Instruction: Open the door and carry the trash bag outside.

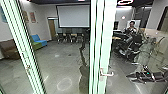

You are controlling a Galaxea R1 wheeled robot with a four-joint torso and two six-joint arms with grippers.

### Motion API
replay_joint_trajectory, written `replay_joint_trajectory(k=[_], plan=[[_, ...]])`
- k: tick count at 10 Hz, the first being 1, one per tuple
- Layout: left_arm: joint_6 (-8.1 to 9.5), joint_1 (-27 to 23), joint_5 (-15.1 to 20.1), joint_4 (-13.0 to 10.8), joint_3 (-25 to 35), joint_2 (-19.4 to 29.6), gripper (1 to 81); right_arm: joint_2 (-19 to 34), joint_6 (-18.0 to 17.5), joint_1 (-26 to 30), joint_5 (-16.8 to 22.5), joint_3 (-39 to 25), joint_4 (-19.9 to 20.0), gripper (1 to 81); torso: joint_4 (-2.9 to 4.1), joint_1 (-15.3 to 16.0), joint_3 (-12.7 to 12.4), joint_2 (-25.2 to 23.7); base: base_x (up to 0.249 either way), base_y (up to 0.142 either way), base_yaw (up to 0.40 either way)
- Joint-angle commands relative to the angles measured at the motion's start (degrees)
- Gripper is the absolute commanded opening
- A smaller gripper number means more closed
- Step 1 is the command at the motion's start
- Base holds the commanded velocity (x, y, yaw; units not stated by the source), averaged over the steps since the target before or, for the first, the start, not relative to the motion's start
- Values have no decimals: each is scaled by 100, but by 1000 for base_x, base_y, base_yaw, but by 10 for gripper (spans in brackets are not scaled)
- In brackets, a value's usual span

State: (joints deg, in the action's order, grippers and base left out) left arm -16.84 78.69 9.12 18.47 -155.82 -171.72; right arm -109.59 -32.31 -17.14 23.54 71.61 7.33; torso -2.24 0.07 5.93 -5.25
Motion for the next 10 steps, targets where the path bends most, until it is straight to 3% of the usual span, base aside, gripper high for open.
replay_joint_trajectory(k=[1,5,10], plan=[[-22,-411,363,131,-10,41,10,-451,-434,741,63,563,76,811,0,0,0,0,0,0,0],[-22,-411,363,227,-10,67,10,-1224,-961,918,63,1319,67,811,0,2,2,2,0,0,0],[-22,-402,363,333,-10,84,10,-2244,-1269,962,177,2408,58,811,0,4,7,5,0,0,0]])
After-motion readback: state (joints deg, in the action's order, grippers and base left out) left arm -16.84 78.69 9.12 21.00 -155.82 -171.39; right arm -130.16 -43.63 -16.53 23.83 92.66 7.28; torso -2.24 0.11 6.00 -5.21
